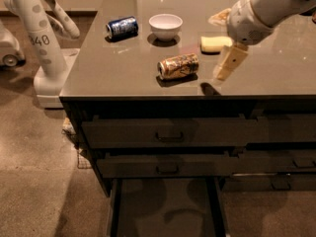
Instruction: Place orange can into bottom drawer
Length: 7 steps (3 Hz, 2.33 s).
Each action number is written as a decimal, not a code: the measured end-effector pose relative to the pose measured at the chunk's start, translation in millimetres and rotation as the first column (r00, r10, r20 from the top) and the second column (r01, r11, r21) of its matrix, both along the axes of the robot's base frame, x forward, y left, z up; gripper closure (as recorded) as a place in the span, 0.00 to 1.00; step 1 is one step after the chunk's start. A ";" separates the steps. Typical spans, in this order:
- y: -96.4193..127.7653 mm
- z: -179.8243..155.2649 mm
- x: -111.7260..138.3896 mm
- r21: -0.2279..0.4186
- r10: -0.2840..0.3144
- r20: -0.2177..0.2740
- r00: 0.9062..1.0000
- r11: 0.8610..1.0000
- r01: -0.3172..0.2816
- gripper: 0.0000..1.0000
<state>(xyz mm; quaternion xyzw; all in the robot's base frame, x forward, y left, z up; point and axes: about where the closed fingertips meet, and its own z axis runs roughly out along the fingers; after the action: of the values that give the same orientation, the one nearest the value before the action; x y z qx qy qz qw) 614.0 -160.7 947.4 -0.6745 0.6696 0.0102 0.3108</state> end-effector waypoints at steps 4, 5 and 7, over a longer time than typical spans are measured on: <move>67.8 -72.5 73.4 0.045 0.192 -0.136 0.972 0.981 -0.188 0.25; 73.5 -83.7 74.9 0.065 0.204 -0.170 0.964 0.979 -0.195 0.48; 67.4 -51.2 61.5 0.127 0.229 -0.121 0.966 0.969 -0.214 1.00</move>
Offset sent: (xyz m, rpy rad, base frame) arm 0.0794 0.0609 -0.0491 0.0051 0.0501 0.2009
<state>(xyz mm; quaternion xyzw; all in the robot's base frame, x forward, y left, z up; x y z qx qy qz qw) 675.5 -93.4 896.3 -0.7242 0.6078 0.1282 0.2996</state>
